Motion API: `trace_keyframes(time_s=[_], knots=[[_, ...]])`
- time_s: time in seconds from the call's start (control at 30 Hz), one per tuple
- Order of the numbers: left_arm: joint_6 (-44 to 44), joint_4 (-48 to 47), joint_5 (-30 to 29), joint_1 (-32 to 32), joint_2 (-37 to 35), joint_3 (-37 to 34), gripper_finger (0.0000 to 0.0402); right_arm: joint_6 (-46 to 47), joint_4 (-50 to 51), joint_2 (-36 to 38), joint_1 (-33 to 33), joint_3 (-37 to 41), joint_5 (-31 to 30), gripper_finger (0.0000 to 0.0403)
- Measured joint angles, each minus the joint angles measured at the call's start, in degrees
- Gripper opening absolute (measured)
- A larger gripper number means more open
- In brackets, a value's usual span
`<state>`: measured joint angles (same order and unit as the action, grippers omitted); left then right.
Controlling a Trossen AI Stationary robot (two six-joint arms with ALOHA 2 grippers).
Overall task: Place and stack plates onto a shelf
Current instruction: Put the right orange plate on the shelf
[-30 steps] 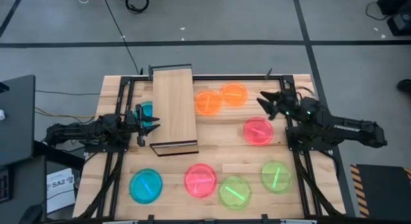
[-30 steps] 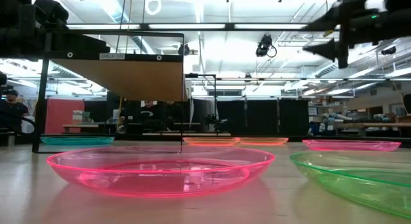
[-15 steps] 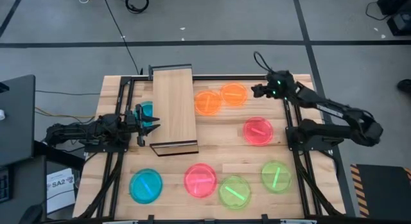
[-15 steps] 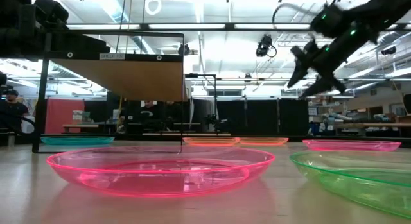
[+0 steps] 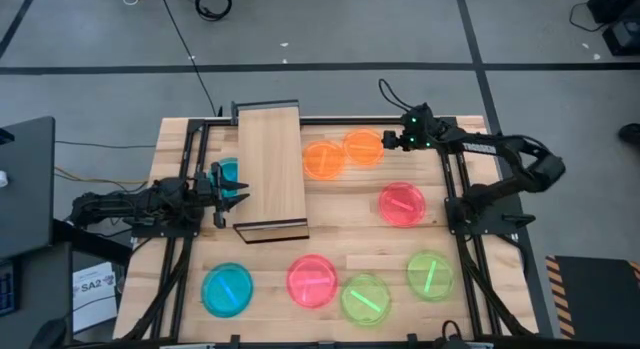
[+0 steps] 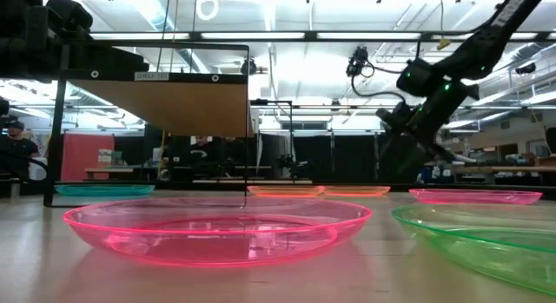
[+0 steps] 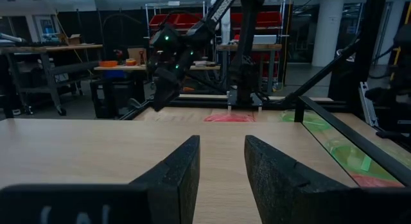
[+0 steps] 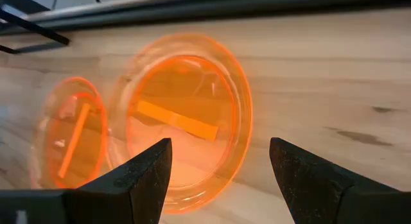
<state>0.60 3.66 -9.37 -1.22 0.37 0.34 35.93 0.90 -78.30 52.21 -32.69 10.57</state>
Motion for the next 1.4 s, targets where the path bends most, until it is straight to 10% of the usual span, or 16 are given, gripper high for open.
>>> trace_keyframes(time_s=[1.4], knots=[[0.00, 0.00, -0.01, 0.01, 0.01, 0.00, 0.0130, 0.54, -4.87, -9.00, -4.24, -0.15, -3.53, 0.0170]])
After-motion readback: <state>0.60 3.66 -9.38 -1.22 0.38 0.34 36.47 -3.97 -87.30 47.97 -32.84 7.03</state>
